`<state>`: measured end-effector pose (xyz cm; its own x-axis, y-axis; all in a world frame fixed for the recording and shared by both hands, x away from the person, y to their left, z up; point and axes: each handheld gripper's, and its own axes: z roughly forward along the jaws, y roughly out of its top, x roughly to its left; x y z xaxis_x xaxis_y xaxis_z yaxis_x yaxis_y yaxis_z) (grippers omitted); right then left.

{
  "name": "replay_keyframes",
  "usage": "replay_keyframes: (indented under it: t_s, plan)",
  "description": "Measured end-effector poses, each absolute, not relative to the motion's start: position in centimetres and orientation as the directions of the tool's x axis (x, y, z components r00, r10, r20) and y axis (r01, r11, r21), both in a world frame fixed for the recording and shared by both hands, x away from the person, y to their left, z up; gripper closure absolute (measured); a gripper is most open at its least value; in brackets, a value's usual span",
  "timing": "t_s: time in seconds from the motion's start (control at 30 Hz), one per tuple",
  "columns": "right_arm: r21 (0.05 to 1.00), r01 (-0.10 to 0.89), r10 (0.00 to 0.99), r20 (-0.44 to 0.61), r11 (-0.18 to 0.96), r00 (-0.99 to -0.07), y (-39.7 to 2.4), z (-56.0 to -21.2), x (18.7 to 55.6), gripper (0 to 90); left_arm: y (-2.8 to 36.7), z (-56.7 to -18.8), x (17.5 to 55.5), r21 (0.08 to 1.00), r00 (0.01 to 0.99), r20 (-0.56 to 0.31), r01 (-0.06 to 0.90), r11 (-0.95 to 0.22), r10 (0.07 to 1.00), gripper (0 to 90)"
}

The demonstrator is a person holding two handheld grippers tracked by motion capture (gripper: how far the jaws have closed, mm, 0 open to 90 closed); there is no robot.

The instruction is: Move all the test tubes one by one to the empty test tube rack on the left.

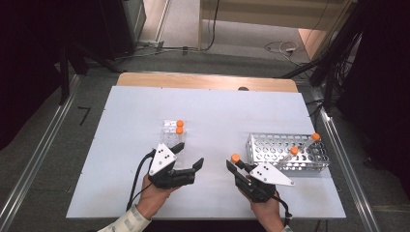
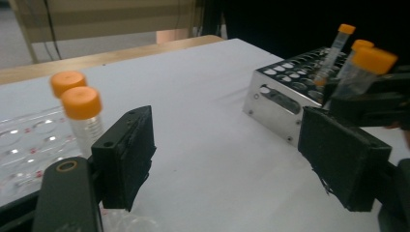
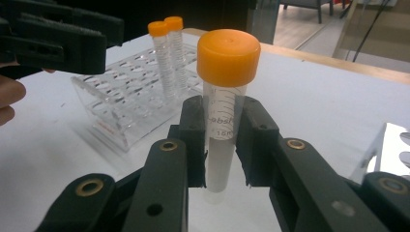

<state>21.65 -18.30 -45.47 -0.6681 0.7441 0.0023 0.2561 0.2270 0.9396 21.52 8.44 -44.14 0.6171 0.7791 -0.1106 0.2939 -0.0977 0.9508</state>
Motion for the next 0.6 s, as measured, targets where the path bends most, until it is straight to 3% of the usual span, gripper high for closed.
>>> replay_keyframes:
  t_s: [0.33, 0.6]
  plan:
    - [0.927, 0.257, 0.708, -0.012, 0.272, -0.707, -16.1, -46.3, 21.7, 72.3, 6.6, -43.9, 20.6, 0.950, 0.679, -0.113, 0.288, -0.121, 0.726, 24.2]
    - [0.922, 0.251, 0.675, -0.015, 0.294, -0.738, -14.5, -46.5, 21.3, 72.3, 5.8, -43.9, 20.4, 0.952, 0.721, -0.119, 0.277, -0.127, 0.683, 38.2]
